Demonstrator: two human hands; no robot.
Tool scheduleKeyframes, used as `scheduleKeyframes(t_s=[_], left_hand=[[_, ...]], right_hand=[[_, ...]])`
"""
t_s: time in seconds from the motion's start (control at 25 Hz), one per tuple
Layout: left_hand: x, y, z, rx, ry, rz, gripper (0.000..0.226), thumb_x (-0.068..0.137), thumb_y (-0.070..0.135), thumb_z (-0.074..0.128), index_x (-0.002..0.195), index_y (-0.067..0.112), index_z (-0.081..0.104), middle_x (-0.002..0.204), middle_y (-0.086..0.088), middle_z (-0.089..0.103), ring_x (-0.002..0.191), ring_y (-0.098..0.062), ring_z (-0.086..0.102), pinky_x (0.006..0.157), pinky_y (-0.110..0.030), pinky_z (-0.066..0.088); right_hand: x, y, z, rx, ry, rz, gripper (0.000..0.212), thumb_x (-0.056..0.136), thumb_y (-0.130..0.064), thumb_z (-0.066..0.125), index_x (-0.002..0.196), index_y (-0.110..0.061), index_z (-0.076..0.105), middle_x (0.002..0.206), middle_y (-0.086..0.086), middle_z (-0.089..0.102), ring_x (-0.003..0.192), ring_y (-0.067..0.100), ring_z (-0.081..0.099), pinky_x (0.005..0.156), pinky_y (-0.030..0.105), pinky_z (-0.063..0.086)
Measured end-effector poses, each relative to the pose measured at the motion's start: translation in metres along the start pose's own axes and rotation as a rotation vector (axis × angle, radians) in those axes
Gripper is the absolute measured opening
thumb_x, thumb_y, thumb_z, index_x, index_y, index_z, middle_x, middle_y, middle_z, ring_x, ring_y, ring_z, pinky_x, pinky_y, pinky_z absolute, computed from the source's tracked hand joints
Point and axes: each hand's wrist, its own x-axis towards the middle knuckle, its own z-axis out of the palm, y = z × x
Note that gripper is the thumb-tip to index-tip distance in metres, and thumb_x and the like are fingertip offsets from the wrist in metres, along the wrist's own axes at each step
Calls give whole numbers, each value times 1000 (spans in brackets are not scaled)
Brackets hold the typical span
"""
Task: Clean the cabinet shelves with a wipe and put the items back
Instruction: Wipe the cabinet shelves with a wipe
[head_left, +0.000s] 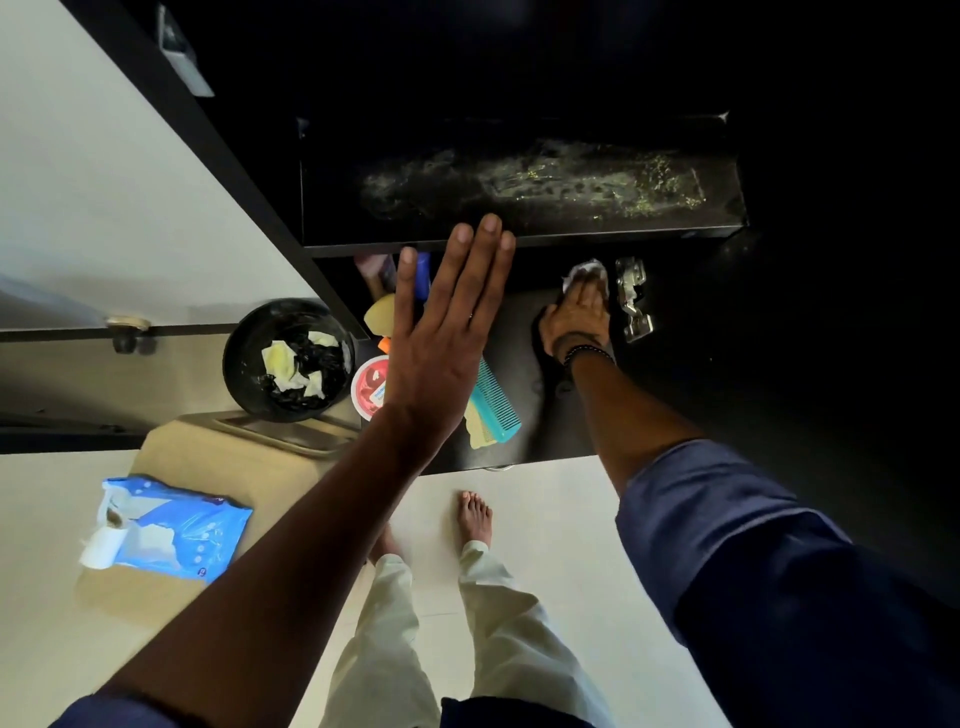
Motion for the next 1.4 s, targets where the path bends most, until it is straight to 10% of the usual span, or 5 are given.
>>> scheduleKeyframes(t_s=[0.2, 0.36, 0.92, 1.2, 1.4], left_hand=[[1, 2, 3, -13, 6, -21, 96, 85, 16, 65, 151, 11, -5, 158, -7, 3, 147, -25, 4, 118, -48, 14], [0, 0, 4, 3, 6, 1, 96, 85, 13, 65, 152, 11, -3, 159, -6, 3, 147, -24, 1, 118, -48, 15], [0, 1, 2, -12, 9, 9, 88, 87, 9, 58, 151, 10, -2, 160, -8, 10, 146, -23, 1, 118, -47, 14], [1, 3, -3, -70, -65, -31, 105, 79, 12, 70, 151, 11, -6, 160, -8, 2, 147, -26, -9, 120, -47, 8], [0, 1, -12, -121, -122, -21, 106, 74, 6, 68, 152, 12, -4, 160, -8, -1, 143, -23, -20, 120, -46, 3]], right_hand=[[-4, -22, -1, -101, -63, -605, 62, 88, -14, 43, 148, -15, 28, 155, 9, 28, 139, 29, 32, 113, 36, 26], [-7, -12, -8, -7, 95, -31, 50, 95, -23, 38, 142, -6, 36, 151, 15, 32, 142, 26, 24, 117, 36, 11], [-14, -36, 5, -98, -157, -549, 55, 91, -23, 39, 144, -6, 35, 146, 15, 41, 133, 30, 41, 112, 37, 29], [-54, 19, 8, -32, -97, -103, 65, 96, -25, 21, 144, 15, 3, 153, 33, 1, 144, 44, 0, 121, 42, -1], [-162, 72, 29, -94, -227, -167, 52, 90, -17, 41, 129, 16, 44, 134, 36, 45, 124, 47, 48, 103, 50, 38]])
